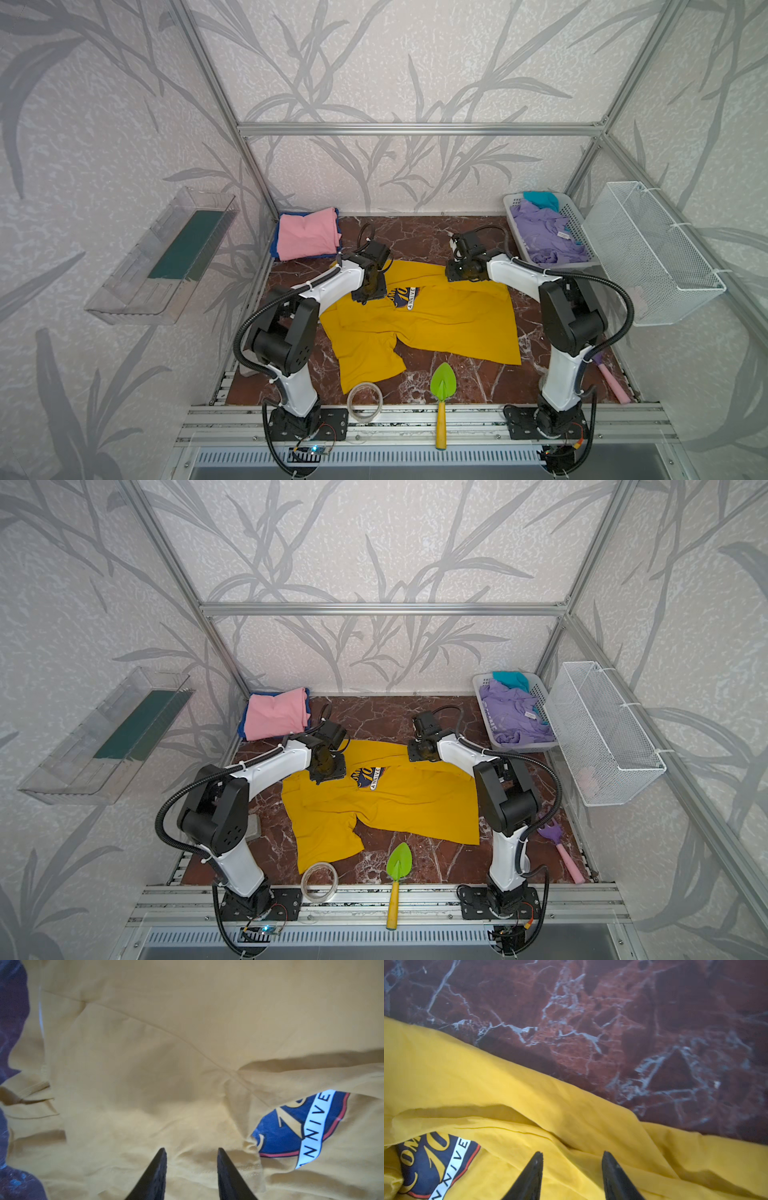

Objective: Fold and stack the t-shirts

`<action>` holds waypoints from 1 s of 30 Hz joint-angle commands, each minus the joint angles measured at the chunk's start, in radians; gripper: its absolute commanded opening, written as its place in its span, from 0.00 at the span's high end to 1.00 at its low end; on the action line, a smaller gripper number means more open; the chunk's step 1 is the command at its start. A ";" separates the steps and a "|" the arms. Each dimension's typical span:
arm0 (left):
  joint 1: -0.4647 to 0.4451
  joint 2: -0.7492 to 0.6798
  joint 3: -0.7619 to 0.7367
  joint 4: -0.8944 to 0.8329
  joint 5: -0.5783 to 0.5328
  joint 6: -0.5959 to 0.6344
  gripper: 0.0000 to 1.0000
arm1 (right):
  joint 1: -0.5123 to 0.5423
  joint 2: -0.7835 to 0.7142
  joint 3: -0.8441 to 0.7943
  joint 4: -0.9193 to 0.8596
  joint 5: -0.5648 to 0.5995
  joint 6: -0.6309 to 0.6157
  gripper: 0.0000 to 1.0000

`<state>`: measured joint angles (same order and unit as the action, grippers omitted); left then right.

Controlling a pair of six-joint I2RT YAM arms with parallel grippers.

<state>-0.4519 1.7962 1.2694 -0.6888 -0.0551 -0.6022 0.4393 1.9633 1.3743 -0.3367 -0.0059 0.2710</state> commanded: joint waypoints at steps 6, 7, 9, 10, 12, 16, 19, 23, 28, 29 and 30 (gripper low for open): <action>-0.089 0.134 0.177 -0.007 -0.021 0.068 0.52 | -0.006 0.090 0.115 -0.121 0.019 -0.046 0.66; -0.100 0.154 0.193 -0.011 -0.030 0.075 0.51 | -0.005 0.087 0.110 -0.120 0.022 -0.044 0.66; -0.115 0.191 0.213 -0.015 -0.051 0.083 0.51 | -0.005 0.079 0.102 -0.118 0.024 -0.041 0.66; -0.120 0.208 0.220 -0.018 -0.061 0.087 0.51 | -0.006 0.077 0.100 -0.117 0.024 -0.040 0.66; -0.125 0.237 0.228 -0.017 -0.081 0.093 0.51 | -0.007 0.070 0.097 -0.121 0.022 -0.033 0.66; -0.128 0.293 0.248 -0.012 -0.113 0.109 0.51 | -0.014 0.051 0.096 -0.123 -0.003 -0.016 0.66; -0.129 0.313 0.268 -0.027 -0.105 0.109 0.85 | -0.012 0.037 0.099 -0.127 -0.031 -0.008 0.66; -0.129 0.273 0.243 -0.028 -0.132 0.098 1.00 | -0.008 0.036 0.110 -0.140 -0.038 -0.012 0.69; -0.127 0.232 0.224 -0.055 -0.173 0.094 1.00 | 0.002 0.029 0.085 -0.167 -0.026 -0.011 0.99; -0.126 0.226 0.220 -0.055 -0.173 0.092 1.00 | 0.005 0.013 0.058 -0.158 -0.022 -0.006 1.00; -0.126 0.222 0.217 -0.054 -0.173 0.092 1.00 | 0.005 -0.002 0.032 -0.151 -0.018 -0.001 1.00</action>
<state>-0.5823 2.0705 1.5009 -0.7017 -0.1864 -0.5045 0.4381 2.0289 1.4517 -0.4572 -0.0315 0.2615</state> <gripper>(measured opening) 0.047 0.054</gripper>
